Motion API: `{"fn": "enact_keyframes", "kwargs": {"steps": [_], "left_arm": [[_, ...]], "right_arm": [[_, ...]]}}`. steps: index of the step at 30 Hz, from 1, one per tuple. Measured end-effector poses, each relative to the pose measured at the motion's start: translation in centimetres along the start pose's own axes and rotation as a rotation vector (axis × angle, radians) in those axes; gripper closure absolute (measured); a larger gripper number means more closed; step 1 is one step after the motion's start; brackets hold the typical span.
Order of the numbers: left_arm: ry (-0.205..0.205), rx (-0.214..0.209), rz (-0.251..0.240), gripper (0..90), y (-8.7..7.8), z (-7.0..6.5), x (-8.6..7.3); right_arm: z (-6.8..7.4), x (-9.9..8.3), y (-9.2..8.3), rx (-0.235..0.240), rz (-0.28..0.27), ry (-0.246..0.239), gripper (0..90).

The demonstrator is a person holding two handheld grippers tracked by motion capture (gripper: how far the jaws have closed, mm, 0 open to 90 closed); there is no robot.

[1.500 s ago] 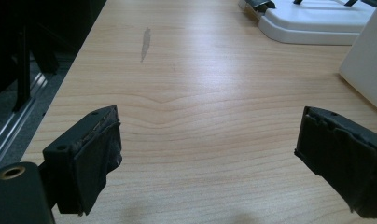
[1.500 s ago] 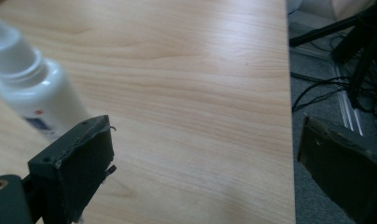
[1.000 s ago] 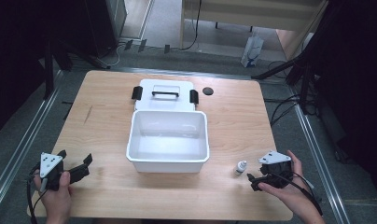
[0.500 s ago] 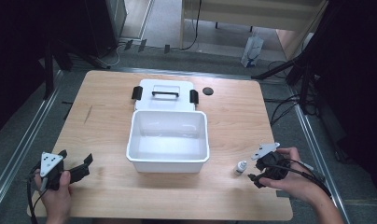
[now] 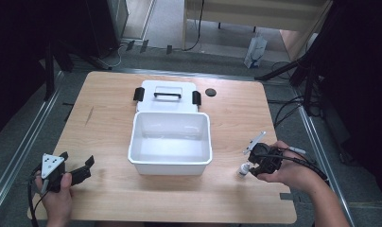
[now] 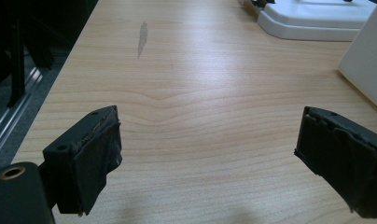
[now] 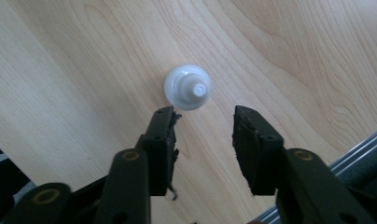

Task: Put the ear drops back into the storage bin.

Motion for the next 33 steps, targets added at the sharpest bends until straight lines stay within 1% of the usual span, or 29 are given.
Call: {"fn": "enact_keyframes", "kwargs": {"steps": [1, 3, 4, 5, 8, 9, 11, 14, 15, 17, 18, 19, 23, 25, 26, 28, 29, 30, 33], "left_arm": [[-0.001, 0.0, 0.001, 7.4, 0.0, 0.0, 0.0], [-0.002, 0.0, 0.0, 7.4, 0.0, 0.0, 0.0], [-0.003, -0.001, 0.001, 7.4, 0.0, 0.0, 0.0], [-0.004, 0.0, 0.002, 7.4, 0.0, 0.0, 0.0], [-0.005, -0.001, 0.003, 7.4, 0.0, 0.0, 0.0], [-0.006, -0.002, 0.004, 7.4, 0.0, 0.1, 0.0], [-0.006, -0.002, 0.006, 7.4, 0.0, 0.1, 0.0], [-0.007, -0.001, 0.007, 7.4, 0.1, 0.1, 0.1], [-0.006, -0.002, 0.006, 7.4, 0.1, 0.1, 0.1], [-0.006, -0.002, 0.007, 7.4, 0.1, 0.1, 0.1], [-0.006, -0.002, 0.006, 7.4, 0.1, 0.1, 0.1], [-0.006, -0.002, 0.006, 7.4, 0.1, 0.1, 0.1], [-0.006, -0.001, 0.007, 7.4, 0.1, 0.1, 0.1], [-0.005, -0.001, 0.007, 7.4, 0.1, 0.1, 0.1], [-0.005, 0.0, 0.007, 7.4, 0.1, 0.1, 0.1], [-0.005, 0.0, 0.007, 7.4, 0.1, 0.1, 0.1], [-0.005, 0.0, 0.007, 7.4, 0.1, 0.1, 0.1], [-0.005, 0.0, 0.007, 7.4, 0.1, 0.1, 0.1], [-0.004, 0.0, 0.008, 7.4, 0.1, 0.1, 0.1]], "right_arm": [[0.1, 0.3, -0.3, 0.016, 0.008, 0.001, 62.4], [0.0, 0.5, -0.3, 0.013, 0.013, -0.001, 61.9], [0.0, 0.8, -0.5, 0.011, 0.021, 0.009, 62.1], [0.1, 1.0, -0.5, -0.003, 0.023, 0.004, 62.5], [0.1, 1.4, -0.6, 0.003, 0.03, -0.001, 64.5], [0.1, 1.5, -0.6, 0.008, 0.033, -0.011, 64.9], [0.1, 1.7, -0.5, -0.001, 0.04, -0.028, 65.1], [0.1, 2.1, -0.4, 0.008, 0.04, -0.031, 66.2], [0.0, 2.3, -0.3, 0.006, 0.043, -0.03, 67.7], [0.0, 2.5, -0.2, 0.006, 0.048, -0.031, 68.0], [0.0, 2.5, -0.1, 0.007, 0.056, -0.032, 68.0], [0.1, 2.8, 0.3, 0.016, 0.085, -0.036, 68.7], [0.2, 3.0, 0.9, 0.033, 0.107, -0.05, 70.6], [0.2, 3.1, 1.0, 0.038, 0.111, -0.051, 71.7], [0.1, 3.1, 1.1, 0.044, 0.101, -0.049, 71.5], [0.0, 3.1, 1.1, 0.047, 0.099, -0.045, 71.3], [0.0, 3.1, 1.1, 0.047, 0.099, -0.039, 71.1], [-0.1, 3.0, 1.3, 0.043, 0.1, -0.039, 68.6], [-0.1, 3.0, 1.5, 0.047, 0.099, -0.04, 68.5]]}}
Point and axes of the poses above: each handheld gripper's, and its own axes: y roughly forward along the jaws, x roughly out of its top, z roughly to its left, the point moved 1 cm from there along y, roughly forward along the jaws, and after that the axes turned 14 degrees about z, right-handed, at the moved point
